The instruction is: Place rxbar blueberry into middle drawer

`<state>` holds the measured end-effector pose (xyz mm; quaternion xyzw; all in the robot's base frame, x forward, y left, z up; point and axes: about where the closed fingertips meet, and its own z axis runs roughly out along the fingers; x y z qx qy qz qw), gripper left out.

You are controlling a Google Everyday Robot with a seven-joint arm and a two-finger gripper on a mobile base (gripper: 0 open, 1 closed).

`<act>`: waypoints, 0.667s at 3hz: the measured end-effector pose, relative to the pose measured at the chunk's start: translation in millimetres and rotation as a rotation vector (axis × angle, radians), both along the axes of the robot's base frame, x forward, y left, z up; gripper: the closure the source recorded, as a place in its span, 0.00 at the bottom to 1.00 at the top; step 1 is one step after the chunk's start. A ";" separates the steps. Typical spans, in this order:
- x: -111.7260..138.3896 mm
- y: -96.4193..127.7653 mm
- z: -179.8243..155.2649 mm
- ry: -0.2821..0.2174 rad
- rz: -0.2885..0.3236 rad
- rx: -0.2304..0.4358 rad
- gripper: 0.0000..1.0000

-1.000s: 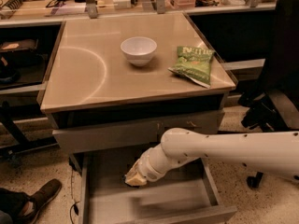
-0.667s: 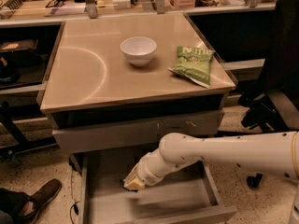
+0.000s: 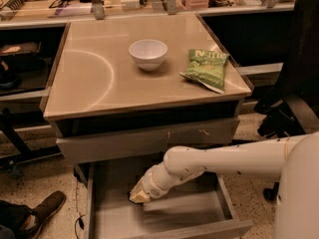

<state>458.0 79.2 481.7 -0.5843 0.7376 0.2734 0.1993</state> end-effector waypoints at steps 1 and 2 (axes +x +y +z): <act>12.1 2.8 -12.2 -0.013 -0.008 -0.010 1.00; 24.6 1.6 -24.9 -0.030 -0.023 -0.014 1.00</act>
Offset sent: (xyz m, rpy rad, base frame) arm 0.0417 -0.0018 -0.0386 -0.0193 -0.0538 -0.0463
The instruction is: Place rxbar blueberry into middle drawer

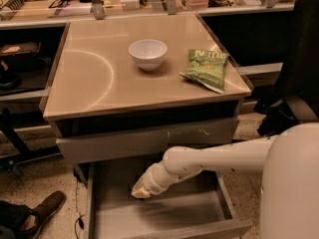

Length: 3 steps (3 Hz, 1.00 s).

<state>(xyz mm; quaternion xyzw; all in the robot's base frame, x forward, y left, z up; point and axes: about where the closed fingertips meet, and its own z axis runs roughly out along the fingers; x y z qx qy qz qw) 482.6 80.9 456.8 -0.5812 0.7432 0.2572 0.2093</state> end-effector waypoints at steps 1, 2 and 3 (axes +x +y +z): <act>12.5 -3.5 -9.9 -0.015 -0.013 -0.005 1.00; 22.4 -6.6 -18.8 -0.027 -0.037 -0.007 1.00; 28.8 -9.7 -28.2 -0.032 -0.069 -0.008 1.00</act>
Offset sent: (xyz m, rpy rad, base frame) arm 0.0369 -0.0127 -0.0274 -0.0089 -0.0471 -0.0713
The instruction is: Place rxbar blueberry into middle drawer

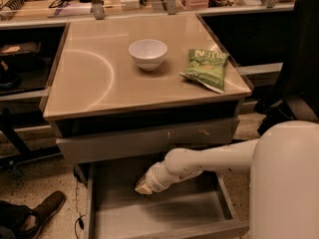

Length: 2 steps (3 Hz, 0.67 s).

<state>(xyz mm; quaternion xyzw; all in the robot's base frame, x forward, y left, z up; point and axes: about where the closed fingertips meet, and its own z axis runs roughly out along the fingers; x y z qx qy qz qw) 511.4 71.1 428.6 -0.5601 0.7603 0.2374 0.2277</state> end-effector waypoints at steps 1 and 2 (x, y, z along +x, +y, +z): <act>7.6 0.0 -4.1 -0.014 -0.018 -0.003 1.00; 7.6 0.0 -4.1 -0.014 -0.018 -0.003 0.81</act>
Offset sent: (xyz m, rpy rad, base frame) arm 0.0068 -0.0001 -0.0037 -0.0027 -0.0128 -0.0161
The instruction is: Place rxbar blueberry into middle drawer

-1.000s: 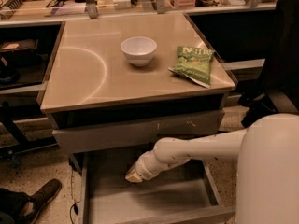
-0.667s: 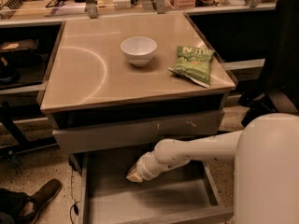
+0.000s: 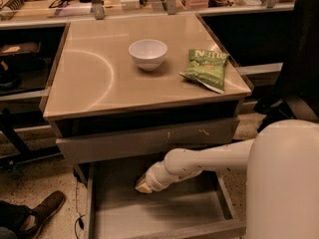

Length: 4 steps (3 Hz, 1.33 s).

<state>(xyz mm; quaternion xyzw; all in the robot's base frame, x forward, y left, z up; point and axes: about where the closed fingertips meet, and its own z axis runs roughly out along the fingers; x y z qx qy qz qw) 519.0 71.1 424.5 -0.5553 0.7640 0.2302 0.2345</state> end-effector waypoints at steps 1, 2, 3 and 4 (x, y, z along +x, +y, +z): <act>0.0 0.0 0.0 0.000 0.000 0.000 0.58; 0.0 0.0 0.0 0.000 0.000 0.000 0.35; -0.1 0.1 0.0 0.000 0.000 0.000 0.12; -0.1 0.1 -0.1 0.000 0.000 0.000 0.00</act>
Offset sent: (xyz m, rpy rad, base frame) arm 0.0000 0.0000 0.0000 0.0000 0.0000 0.0000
